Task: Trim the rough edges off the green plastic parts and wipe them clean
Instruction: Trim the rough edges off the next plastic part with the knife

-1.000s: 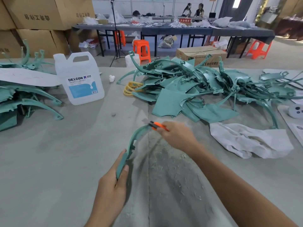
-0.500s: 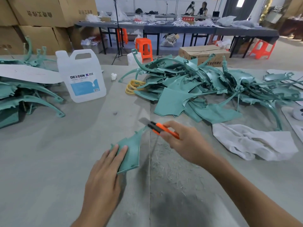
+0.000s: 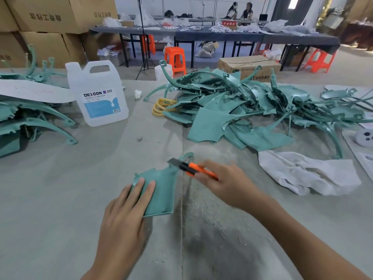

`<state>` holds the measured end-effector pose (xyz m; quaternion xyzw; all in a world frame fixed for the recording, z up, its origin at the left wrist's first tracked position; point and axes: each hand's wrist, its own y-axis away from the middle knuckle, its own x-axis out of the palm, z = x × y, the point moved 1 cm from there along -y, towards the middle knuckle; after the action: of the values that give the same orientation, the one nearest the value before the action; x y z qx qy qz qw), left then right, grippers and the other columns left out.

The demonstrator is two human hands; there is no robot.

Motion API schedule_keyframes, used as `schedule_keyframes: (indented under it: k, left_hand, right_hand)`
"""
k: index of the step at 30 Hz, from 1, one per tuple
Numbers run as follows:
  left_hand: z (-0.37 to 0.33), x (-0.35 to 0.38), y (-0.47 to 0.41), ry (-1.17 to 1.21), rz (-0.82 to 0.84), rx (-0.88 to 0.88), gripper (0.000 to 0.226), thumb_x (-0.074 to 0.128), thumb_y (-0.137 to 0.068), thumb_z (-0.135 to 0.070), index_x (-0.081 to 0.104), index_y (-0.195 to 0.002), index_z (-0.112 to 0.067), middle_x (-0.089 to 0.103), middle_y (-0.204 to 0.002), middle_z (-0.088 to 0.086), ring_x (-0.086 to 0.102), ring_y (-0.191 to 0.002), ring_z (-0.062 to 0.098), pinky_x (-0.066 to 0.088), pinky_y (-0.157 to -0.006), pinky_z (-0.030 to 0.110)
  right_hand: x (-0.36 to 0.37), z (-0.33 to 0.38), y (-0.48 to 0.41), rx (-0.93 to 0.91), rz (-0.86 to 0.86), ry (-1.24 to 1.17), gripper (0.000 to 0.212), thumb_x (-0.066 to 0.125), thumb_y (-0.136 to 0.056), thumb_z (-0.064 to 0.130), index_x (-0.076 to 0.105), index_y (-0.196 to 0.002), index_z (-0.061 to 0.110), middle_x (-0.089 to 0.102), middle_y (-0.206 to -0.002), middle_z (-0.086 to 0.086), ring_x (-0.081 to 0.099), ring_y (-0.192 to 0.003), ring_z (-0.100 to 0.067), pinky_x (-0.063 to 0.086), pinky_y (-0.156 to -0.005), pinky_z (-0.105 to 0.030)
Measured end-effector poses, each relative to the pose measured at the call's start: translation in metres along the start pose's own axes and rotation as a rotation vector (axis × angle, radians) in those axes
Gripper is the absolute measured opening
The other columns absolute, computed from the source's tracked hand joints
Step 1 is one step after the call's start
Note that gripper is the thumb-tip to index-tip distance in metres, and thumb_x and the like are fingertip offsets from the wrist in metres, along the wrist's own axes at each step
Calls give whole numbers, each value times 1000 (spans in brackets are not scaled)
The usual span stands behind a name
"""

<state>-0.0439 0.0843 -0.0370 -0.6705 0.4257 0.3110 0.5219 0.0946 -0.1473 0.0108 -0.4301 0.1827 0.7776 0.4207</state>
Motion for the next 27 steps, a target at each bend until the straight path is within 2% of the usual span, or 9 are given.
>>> schedule_keyframes:
  k: [2,5,7,9,12,16,19,23,27]
  left_hand:
    - [1,3,5,35,44,-14,69,65,-77,-10,53,-145,-20,50,-150,3,51,-134,34,47,-97,44]
    - [6,1,8,137,57,-81,72,57,-78,-10,47,-148,-25,47,-152,-3,48,-138,26,43,-100,38]
    - [9,1,10,183,50,-100,72,51,-80,-6,44,-149,-27,46,-153,-7,48,-138,22,43,-100,38]
    - [10,2,10,252,44,-142,71,48,-87,0,39,-150,-32,41,-154,-14,44,-141,16,39,-106,36]
    - [12,4,11,370,53,-220,69,57,-94,0,38,-147,-41,39,-153,-21,38,-142,2,31,-115,25]
    - [6,0,7,421,26,-212,61,48,-87,-12,47,-144,-33,46,-149,-16,38,-137,-4,24,-113,12]
    - [5,-2,10,457,-4,-246,55,50,-96,-12,49,-142,-42,44,-146,-34,35,-137,-13,24,-112,9]
    - [4,-11,12,496,1,-301,63,58,-99,-19,41,-137,-65,37,-141,-48,35,-131,-22,33,-109,17]
    - [2,-14,3,607,15,-417,45,55,-94,-44,44,-126,-73,49,-125,-50,44,-115,-27,42,-96,22]
  right_hand:
    - [1,-23,-27,96,-43,103,22,47,-105,47,60,-116,34,63,-71,7,56,-54,-7,43,-49,-23]
    - [0,-57,-53,282,-22,404,25,42,-107,44,57,-107,24,66,-88,0,60,-72,-18,40,-57,-31]
    - [-1,-64,-54,338,-57,407,24,41,-106,44,54,-103,24,64,-88,0,60,-76,-21,39,-59,-33]
    - [0,-51,-47,295,-130,274,23,42,-105,49,53,-102,29,62,-77,5,59,-68,-17,38,-54,-33]
    - [12,-11,-21,128,-163,-157,14,49,-101,52,55,-109,42,65,-70,0,61,-57,-19,50,-52,-42]
    - [31,24,5,-61,46,-299,14,46,-97,60,51,-110,61,68,-83,5,58,-50,-10,47,-44,-22]
    - [26,9,-16,52,-26,-145,18,47,-101,54,57,-114,46,65,-71,0,57,-53,-6,47,-47,-25]
    - [1,-38,-49,336,-54,445,30,41,-106,46,58,-112,22,62,-84,1,64,-76,-24,52,-65,-36]
    - [-12,-45,-50,365,-136,375,26,41,-105,47,54,-105,25,63,-83,2,62,-76,-21,45,-66,-35]
